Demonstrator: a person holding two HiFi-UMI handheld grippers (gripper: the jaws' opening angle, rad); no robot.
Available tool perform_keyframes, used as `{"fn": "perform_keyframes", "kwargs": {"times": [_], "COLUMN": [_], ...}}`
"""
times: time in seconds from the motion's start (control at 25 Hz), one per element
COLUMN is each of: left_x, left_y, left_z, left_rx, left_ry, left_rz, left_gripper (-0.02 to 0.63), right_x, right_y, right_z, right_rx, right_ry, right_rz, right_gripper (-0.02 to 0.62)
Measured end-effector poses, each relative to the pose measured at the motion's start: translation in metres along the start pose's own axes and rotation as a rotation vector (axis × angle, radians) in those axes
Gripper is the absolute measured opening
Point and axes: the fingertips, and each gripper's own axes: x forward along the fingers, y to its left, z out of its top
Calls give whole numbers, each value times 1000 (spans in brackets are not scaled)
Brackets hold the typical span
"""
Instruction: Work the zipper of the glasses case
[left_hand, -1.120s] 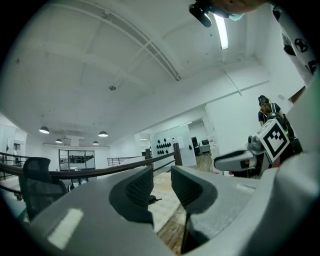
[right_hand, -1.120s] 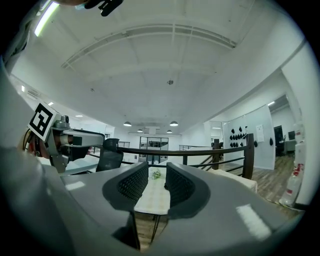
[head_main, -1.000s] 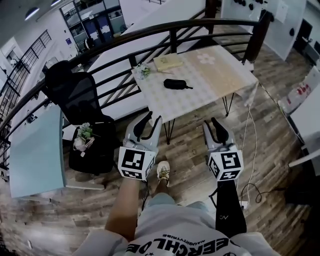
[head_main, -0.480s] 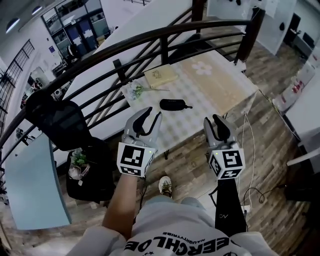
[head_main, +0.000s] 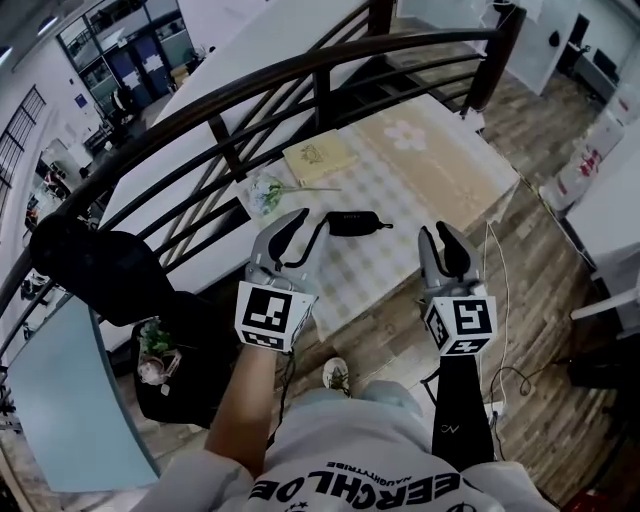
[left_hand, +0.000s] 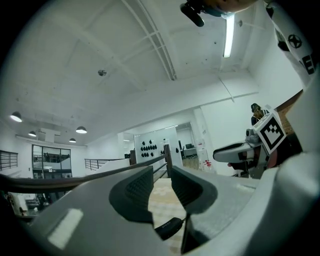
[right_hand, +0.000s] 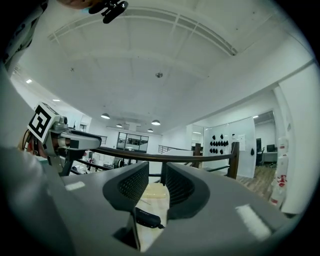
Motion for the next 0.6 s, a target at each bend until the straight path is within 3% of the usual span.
{"fn": "perform_keyframes", "kwargs": {"times": [0.24,0.6], "left_x": [9,13], "left_y": [15,34], "left_z": [-12,-18], "left_rx": [1,-14], "left_ry": [0,-8], "left_rz": [-22,6], "left_gripper": [129,129], "right_x": [12,34], "right_y": [0,11], "right_z": [9,13], "right_rx": [-17,-49], "right_ry": [-23,-54], "right_rz": [-26,5], "right_gripper": [126,123]}}
